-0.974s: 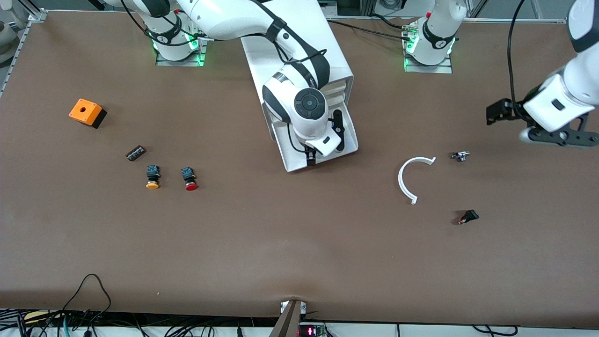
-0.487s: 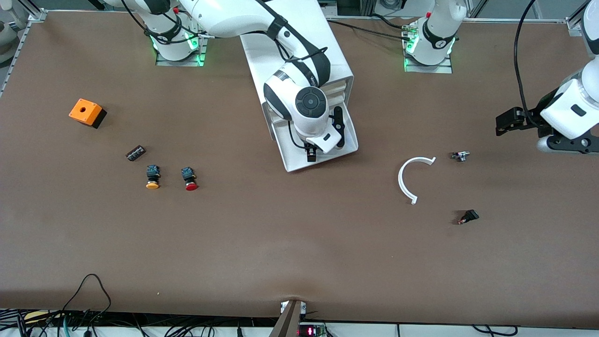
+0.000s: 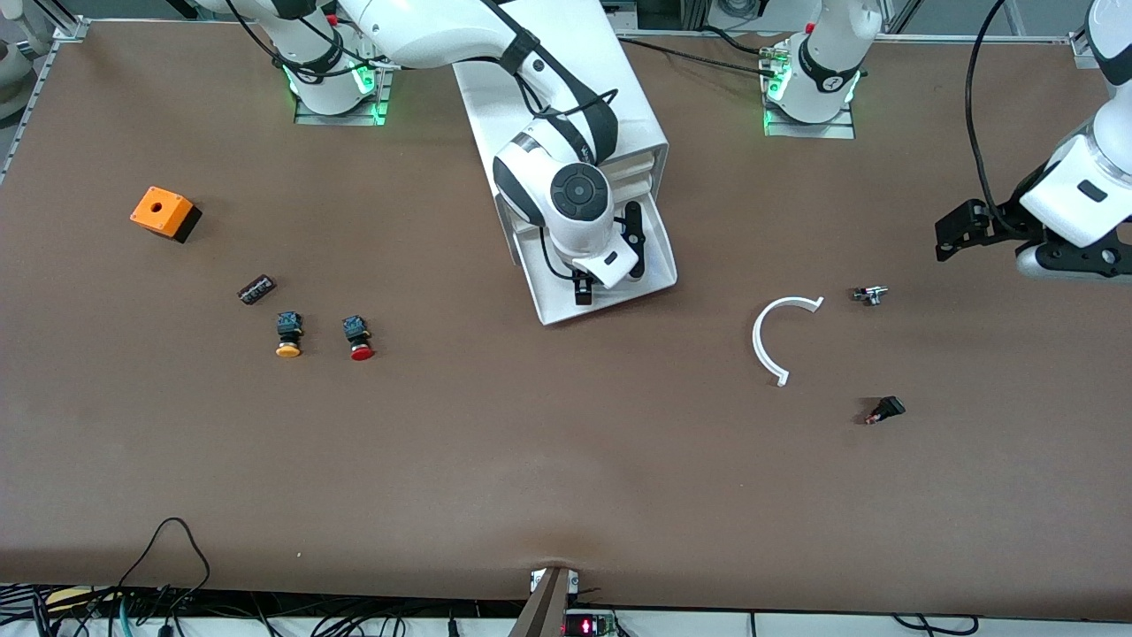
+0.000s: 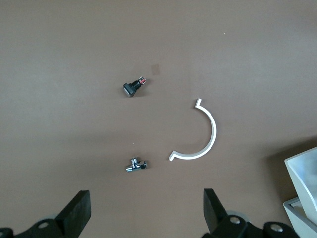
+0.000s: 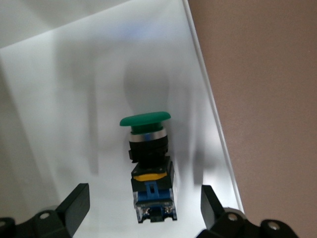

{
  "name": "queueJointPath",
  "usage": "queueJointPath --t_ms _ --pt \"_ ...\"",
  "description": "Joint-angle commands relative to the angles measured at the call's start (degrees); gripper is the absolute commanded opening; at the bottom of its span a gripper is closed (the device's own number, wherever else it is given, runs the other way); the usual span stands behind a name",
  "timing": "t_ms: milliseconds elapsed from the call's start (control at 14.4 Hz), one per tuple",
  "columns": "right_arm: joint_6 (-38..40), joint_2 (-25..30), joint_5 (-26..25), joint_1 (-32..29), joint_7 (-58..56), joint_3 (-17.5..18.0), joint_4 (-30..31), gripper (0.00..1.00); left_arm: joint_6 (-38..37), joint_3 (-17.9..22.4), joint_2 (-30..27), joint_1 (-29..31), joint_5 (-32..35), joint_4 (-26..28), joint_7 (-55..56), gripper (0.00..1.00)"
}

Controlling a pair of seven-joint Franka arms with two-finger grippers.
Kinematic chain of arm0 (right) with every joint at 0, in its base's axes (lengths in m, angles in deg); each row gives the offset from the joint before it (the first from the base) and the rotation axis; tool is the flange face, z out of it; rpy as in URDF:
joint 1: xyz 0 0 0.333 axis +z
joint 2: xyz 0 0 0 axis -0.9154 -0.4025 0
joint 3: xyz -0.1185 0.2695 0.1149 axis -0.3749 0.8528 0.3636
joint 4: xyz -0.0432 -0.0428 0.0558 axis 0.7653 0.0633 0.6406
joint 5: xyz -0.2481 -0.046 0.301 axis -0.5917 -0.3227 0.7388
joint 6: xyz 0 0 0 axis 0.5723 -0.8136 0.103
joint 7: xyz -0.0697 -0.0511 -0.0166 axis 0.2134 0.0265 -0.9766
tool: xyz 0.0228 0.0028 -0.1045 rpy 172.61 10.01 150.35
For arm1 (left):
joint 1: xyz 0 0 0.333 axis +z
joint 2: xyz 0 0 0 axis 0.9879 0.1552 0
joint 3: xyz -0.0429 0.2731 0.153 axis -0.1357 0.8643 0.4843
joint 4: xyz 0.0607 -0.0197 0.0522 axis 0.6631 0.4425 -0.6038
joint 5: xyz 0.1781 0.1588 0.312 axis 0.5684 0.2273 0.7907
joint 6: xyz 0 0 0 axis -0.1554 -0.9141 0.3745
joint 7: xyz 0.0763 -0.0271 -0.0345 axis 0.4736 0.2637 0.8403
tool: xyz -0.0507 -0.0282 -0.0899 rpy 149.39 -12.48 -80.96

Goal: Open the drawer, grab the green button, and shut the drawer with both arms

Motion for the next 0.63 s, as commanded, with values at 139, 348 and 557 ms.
queueJointPath --t_ms 139,348,557 --pt "-2.4 1.3 0.8 0.3 -0.2 -0.2 2.2 0.82 -0.5 0.0 -2.5 1.8 -0.2 2.7 0.1 1.00" --pt "-2.8 1.3 0.7 0.2 -0.4 -0.2 2.2 0.75 -0.5 -0.1 -2.4 1.8 -0.2 2.6 0.2 1.00" --pt "-2.6 1.3 0.7 0.0 -1.4 -0.3 2.1 0.69 -0.5 -0.4 -2.4 1.8 -0.2 2.6 0.2 1.00"
